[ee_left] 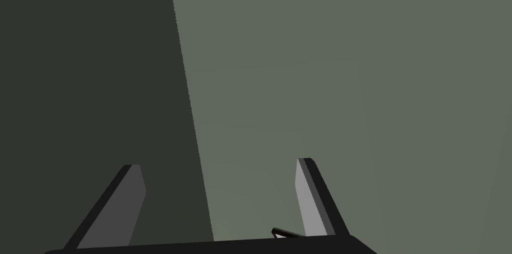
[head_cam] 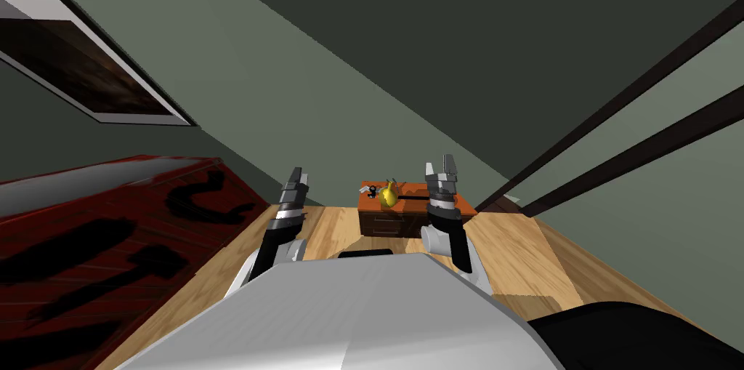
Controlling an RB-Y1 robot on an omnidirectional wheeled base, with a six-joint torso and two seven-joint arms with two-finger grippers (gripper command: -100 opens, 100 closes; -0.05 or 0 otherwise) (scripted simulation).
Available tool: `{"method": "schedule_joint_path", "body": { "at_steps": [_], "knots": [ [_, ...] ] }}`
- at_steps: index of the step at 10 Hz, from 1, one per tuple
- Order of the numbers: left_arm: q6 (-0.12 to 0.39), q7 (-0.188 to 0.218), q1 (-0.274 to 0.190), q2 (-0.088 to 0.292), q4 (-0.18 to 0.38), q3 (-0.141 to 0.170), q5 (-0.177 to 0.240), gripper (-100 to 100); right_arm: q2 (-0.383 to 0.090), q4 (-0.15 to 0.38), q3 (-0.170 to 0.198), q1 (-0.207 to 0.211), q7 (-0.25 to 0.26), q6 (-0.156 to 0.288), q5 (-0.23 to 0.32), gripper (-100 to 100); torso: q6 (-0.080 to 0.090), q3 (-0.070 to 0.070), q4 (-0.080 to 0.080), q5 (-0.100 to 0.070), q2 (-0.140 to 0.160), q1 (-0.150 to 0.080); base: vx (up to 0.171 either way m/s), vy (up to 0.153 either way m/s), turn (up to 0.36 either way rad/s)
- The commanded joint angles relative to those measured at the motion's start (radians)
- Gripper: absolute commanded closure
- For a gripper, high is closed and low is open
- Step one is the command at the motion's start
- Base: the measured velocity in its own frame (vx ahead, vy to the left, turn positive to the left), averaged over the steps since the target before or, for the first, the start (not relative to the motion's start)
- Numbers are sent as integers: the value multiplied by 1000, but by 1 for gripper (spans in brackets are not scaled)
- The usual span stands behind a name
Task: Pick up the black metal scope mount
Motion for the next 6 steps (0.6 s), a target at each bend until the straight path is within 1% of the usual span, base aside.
{"method": "schedule_joint_path", "body": {
  "at_steps": [1, 3, 6],
  "knots": [
    [6, 2, -14, 36, 27, 3, 2, -100, 0, 0, 0, 0, 0, 0, 0, 0, 0, 0, 0, 0, 0, 0, 2, -13, -46],
    [15, 4, -32, 65, 66, 7, 4, -100, 0, 0, 0, 0, 0, 0, 0, 0, 0, 0, 0, 0, 0, -1, 6, -28, -42],
    [34, 9, -71, 96, 145, 16, 8, -100, 0, 0, 0, 0, 0, 0, 0, 0, 0, -1, 0, 0, -1, -2, 16, -34, -54]
  ]
}}
